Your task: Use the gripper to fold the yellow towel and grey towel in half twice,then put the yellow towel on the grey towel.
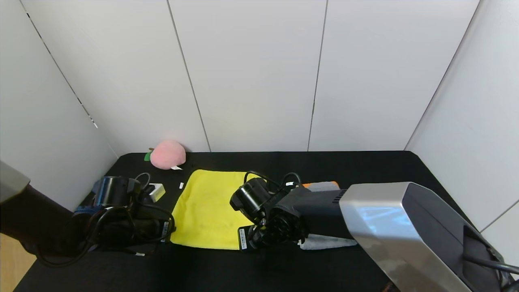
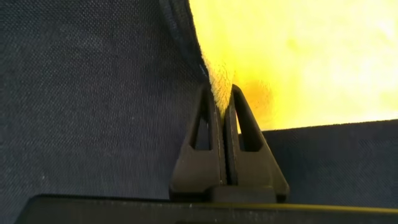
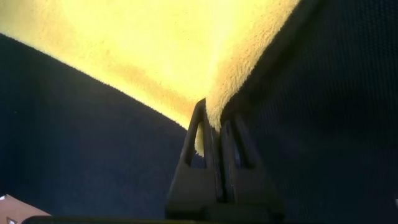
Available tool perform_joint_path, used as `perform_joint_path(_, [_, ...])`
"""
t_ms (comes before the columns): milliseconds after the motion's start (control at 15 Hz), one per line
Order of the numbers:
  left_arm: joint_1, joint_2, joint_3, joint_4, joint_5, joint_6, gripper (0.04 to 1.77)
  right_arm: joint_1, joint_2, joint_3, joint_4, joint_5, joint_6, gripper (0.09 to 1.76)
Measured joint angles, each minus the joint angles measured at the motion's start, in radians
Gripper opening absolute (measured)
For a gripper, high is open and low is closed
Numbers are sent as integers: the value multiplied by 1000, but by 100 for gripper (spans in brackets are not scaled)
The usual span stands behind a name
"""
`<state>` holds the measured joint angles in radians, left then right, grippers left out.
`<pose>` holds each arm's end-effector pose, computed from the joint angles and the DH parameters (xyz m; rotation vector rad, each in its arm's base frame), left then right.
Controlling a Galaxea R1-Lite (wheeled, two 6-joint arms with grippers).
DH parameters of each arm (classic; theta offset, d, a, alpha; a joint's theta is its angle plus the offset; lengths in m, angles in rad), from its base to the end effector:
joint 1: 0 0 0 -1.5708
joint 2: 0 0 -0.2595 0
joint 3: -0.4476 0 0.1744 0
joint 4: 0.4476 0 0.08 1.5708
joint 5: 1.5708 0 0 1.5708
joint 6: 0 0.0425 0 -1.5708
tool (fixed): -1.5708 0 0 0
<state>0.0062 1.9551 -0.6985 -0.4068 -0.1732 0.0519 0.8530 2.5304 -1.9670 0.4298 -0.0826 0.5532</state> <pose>0.2982 -0.0055 0.0228 -0.0276 0.8428 -0.1787 0.3003 0.3386 0.0263 0.0334 1.0546 0.4259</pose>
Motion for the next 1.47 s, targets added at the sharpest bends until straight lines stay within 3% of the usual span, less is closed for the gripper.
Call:
perform_joint_path(667, [-7,-190,191,-2,-3,-1,12,13,-98,47,137,1,50,14])
perform_joint_path(1067, [-2,-297,342,-54,2,1,12,45,-175,151,150,8,78,14])
perform_joint_path(1467, [1,-410,431,-50,4,-10,12,75,-246,227,150,12,117,14])
